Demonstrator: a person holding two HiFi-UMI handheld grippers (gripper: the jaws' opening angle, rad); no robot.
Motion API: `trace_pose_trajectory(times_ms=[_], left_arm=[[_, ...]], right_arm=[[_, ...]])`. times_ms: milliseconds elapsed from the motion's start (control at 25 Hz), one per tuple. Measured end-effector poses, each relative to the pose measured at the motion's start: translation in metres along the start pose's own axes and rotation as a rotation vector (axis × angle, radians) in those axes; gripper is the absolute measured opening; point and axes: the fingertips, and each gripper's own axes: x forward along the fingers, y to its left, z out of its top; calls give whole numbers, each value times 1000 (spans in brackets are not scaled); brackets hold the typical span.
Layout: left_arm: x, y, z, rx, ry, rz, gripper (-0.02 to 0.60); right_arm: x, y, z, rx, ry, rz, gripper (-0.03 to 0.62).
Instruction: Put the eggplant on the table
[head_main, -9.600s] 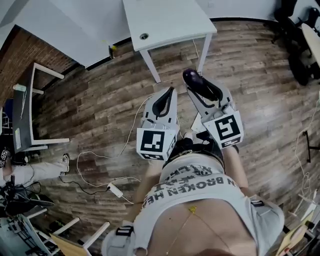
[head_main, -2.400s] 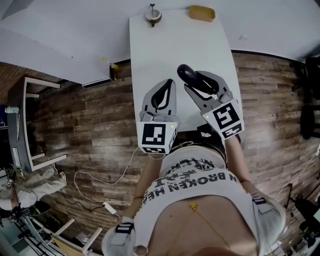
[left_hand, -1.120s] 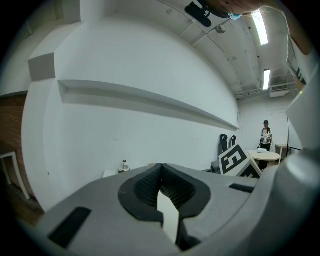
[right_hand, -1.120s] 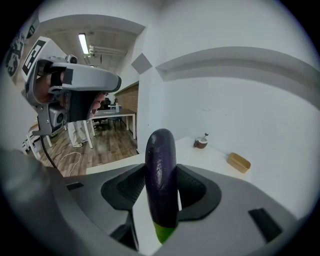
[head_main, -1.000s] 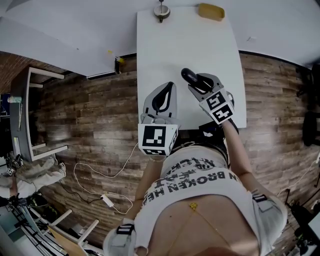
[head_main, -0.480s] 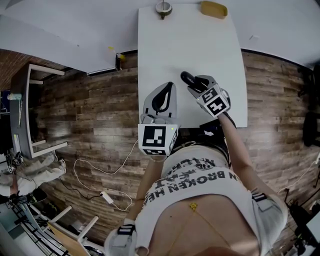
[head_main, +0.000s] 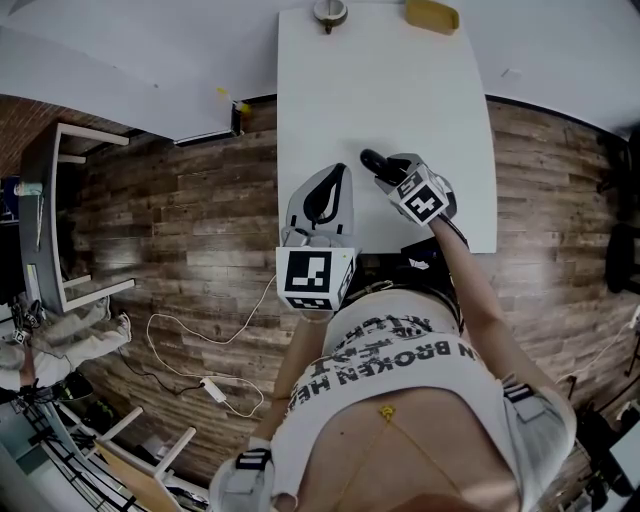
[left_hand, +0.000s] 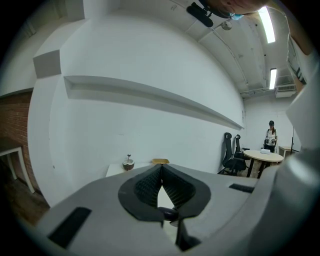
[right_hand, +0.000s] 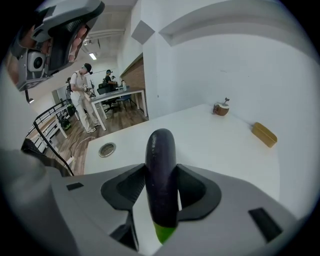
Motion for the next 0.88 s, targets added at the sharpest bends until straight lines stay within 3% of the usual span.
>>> trace_pose_trajectory(times_ms=[880], left_arm=[[-3,3,-12,-15,29,-4,-2]], right_arm=[[44,6,-42,64,125,76,195]])
